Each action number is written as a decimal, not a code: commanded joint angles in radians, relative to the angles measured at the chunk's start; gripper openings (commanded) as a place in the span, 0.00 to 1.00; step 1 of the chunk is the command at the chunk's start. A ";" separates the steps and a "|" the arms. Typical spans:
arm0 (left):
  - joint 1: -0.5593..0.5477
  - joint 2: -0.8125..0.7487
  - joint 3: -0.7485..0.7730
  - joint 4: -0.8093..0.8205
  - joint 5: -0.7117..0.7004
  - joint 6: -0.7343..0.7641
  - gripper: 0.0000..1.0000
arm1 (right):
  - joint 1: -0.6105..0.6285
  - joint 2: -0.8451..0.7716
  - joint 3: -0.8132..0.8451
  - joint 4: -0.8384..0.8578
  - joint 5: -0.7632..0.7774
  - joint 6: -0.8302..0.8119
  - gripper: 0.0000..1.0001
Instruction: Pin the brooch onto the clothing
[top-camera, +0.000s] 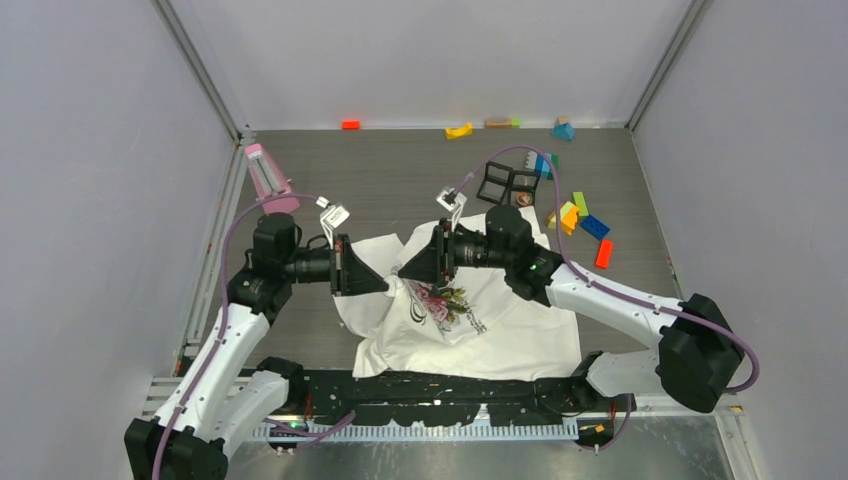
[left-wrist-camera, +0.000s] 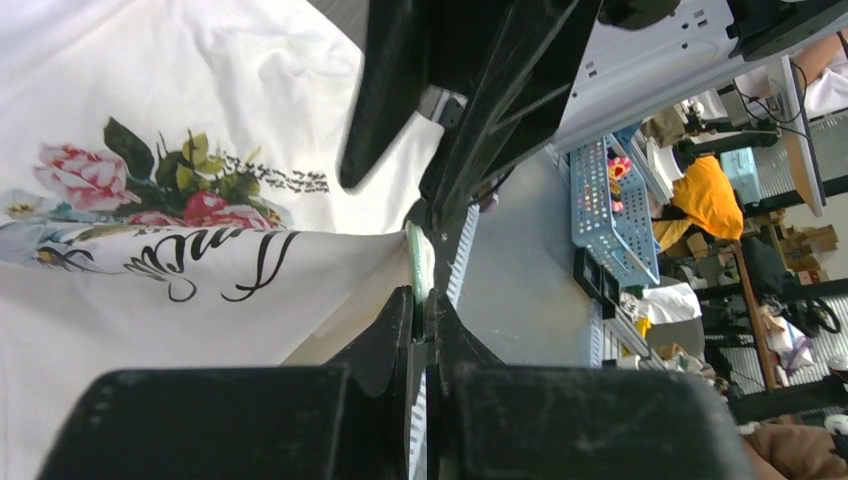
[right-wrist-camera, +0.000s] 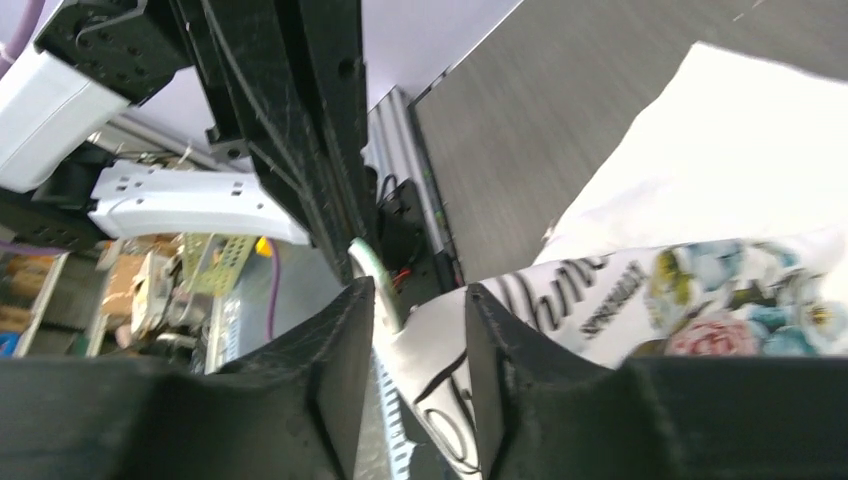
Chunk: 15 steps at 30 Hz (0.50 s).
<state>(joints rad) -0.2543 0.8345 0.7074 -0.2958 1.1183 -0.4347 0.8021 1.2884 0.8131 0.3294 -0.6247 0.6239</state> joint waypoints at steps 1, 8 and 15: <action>-0.007 0.003 0.041 -0.062 0.032 0.027 0.00 | -0.021 -0.051 0.001 0.032 0.046 -0.047 0.49; -0.008 0.019 0.069 -0.186 -0.066 0.098 0.00 | -0.021 -0.081 0.005 -0.019 0.077 -0.079 0.65; -0.028 0.057 0.145 -0.371 -0.265 0.197 0.63 | -0.022 -0.117 0.067 -0.283 0.363 -0.202 0.68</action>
<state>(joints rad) -0.2726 0.8860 0.7662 -0.5327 0.9871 -0.3225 0.7773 1.2179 0.8154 0.2142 -0.4706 0.5232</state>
